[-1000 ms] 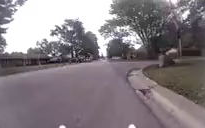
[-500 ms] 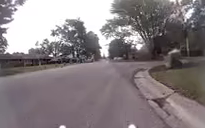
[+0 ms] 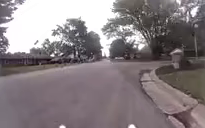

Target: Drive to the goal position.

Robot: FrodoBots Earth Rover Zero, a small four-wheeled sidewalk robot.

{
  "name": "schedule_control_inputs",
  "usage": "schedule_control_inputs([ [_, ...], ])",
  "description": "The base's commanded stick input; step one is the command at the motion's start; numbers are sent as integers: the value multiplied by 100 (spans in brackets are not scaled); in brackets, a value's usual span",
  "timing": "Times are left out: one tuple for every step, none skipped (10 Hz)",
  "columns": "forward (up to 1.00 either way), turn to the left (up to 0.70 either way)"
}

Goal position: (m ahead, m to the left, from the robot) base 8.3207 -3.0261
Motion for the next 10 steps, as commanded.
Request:
schedule_control_inputs([
  [100,0],
  [100,-22],
  [100,-38],
  [100,-40],
  [100,-40],
  [100,-40],
  [100,-33],
  [100,0],
  [100,0],
  [100,0],
])
